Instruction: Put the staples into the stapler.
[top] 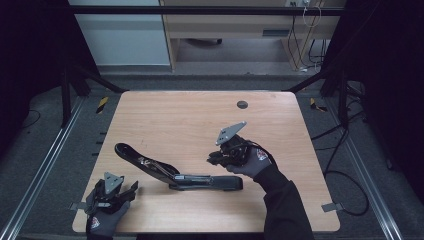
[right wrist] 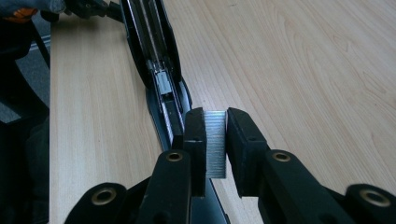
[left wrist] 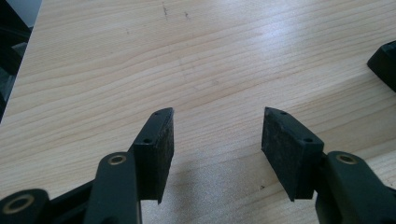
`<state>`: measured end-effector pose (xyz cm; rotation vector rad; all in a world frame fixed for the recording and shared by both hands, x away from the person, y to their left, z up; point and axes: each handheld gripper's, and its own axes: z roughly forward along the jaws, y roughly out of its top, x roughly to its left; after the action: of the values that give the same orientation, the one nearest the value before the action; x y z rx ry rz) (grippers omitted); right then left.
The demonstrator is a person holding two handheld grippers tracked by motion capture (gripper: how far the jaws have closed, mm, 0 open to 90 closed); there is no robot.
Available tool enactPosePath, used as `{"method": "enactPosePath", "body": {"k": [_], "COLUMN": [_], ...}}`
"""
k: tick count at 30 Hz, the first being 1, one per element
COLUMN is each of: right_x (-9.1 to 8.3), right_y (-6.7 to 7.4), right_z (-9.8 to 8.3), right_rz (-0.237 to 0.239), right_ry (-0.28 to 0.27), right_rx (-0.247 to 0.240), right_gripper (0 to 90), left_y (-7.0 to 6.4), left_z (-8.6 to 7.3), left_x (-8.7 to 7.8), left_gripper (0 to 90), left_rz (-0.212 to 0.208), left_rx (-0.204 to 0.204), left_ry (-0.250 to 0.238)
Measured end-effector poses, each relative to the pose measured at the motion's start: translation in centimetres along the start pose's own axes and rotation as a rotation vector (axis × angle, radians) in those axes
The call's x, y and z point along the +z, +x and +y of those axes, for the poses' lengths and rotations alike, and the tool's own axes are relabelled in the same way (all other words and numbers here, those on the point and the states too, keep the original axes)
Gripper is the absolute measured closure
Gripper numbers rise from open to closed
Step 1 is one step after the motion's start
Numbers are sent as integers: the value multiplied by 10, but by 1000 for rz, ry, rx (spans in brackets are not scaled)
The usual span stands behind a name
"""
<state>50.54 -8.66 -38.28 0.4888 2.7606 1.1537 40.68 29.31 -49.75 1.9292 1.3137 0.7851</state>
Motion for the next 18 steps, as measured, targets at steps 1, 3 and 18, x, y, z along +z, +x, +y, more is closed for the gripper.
{"method": "enactPosePath", "body": {"k": [1, 3, 18], "right_x": [1, 2, 7], "right_y": [0, 0, -3], "right_z": [1, 2, 3], "right_rz": [-4, -1, 35], "right_ry": [3, 18, 49], "right_rx": [-6, -13, -67], "right_gripper": [782, 782, 782], "left_y": [0, 0, 0], "left_z": [0, 0, 0], "left_x": [0, 1, 1], "left_gripper": [432, 433, 432], "left_rz": [0, -2, -3], "left_rx": [0, -4, -4], "left_ry": [0, 1, 0]}}
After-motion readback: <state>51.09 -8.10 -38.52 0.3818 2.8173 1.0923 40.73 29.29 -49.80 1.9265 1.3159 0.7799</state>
